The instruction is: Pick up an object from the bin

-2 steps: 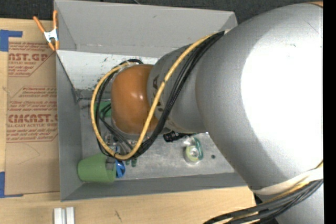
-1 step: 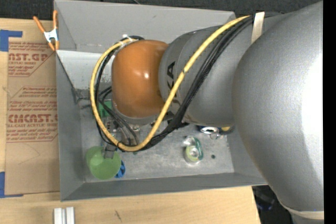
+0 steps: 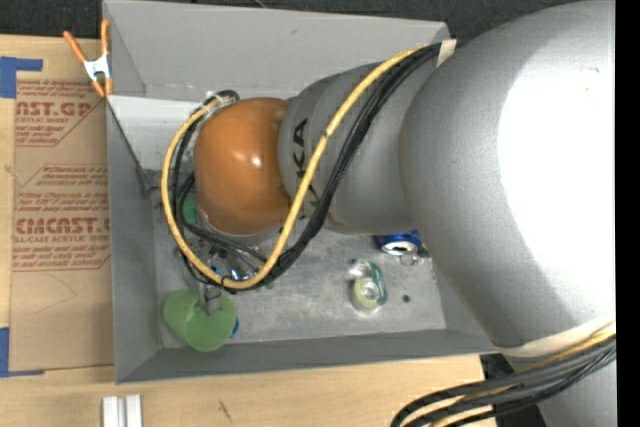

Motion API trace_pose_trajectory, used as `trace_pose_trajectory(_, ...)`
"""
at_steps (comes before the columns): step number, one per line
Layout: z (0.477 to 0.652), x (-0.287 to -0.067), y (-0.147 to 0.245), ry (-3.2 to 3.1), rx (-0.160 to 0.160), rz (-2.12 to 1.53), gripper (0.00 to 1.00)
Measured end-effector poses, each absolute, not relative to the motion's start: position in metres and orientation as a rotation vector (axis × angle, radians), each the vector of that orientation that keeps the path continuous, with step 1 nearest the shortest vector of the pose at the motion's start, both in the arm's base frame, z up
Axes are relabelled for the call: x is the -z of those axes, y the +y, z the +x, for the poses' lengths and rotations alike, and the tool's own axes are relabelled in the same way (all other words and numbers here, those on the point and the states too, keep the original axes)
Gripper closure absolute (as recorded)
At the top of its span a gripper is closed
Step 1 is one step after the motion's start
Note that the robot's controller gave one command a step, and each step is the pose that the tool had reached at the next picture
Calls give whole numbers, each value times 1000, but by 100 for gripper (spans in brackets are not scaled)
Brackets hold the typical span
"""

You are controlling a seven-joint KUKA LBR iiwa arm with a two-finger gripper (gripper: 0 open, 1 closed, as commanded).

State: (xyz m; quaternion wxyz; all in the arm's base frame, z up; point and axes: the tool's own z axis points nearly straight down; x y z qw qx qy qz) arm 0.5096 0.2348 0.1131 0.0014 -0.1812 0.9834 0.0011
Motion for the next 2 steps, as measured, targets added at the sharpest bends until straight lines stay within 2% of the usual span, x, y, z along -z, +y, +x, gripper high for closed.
trace_pose_trajectory(1,511,-193,229,3081,-4,-562,100)
trace_pose_trajectory(2,511,-246,216,3083,-3,-557,100)
